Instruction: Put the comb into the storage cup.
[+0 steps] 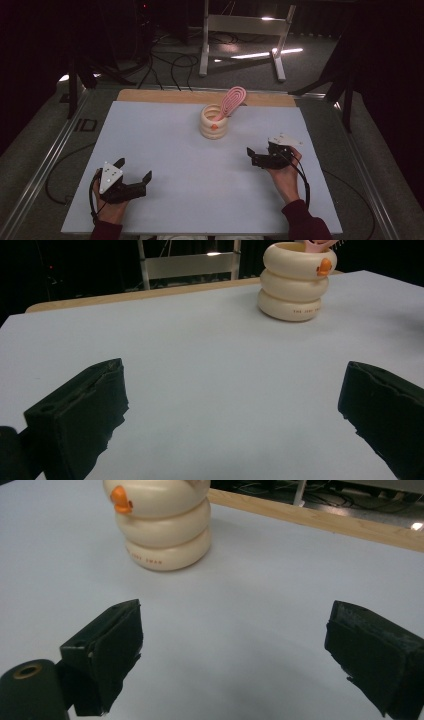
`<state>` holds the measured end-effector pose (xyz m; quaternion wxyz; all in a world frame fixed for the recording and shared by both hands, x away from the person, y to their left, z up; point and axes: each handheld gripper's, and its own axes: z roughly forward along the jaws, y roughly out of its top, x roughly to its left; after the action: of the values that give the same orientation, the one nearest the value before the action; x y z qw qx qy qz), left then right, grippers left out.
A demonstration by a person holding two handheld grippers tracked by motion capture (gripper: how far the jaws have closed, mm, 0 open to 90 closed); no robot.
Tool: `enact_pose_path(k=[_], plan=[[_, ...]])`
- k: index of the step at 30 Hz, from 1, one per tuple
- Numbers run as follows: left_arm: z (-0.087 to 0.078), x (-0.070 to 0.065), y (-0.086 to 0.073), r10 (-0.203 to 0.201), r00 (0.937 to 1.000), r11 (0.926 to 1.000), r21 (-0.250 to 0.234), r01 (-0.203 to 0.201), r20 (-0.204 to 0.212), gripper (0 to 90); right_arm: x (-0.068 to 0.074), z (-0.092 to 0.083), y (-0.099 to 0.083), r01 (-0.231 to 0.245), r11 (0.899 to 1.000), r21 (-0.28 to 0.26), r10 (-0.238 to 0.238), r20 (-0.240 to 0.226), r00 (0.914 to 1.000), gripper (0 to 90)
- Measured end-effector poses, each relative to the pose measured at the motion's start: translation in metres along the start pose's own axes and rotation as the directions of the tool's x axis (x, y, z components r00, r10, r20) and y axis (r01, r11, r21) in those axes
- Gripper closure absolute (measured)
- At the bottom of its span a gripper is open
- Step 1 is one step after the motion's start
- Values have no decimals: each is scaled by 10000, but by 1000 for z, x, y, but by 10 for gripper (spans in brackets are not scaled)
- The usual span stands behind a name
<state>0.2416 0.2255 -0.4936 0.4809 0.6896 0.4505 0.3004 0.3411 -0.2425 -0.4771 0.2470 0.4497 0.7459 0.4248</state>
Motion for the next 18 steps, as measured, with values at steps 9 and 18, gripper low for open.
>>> enact_pose_path(k=[9, 18], plan=[[0, 1, 0, -61, 10000, 10000, -17, 61, 8, 2, 5, -17, -19, 351, 9983, -469, -340, 257, 9991, 84], [-1, 1, 0, -16, 10000, 10000, -36, 16, -61, 2, 3, -34, -27, 352, 9957, -858, -334, 218, 9992, 83]])
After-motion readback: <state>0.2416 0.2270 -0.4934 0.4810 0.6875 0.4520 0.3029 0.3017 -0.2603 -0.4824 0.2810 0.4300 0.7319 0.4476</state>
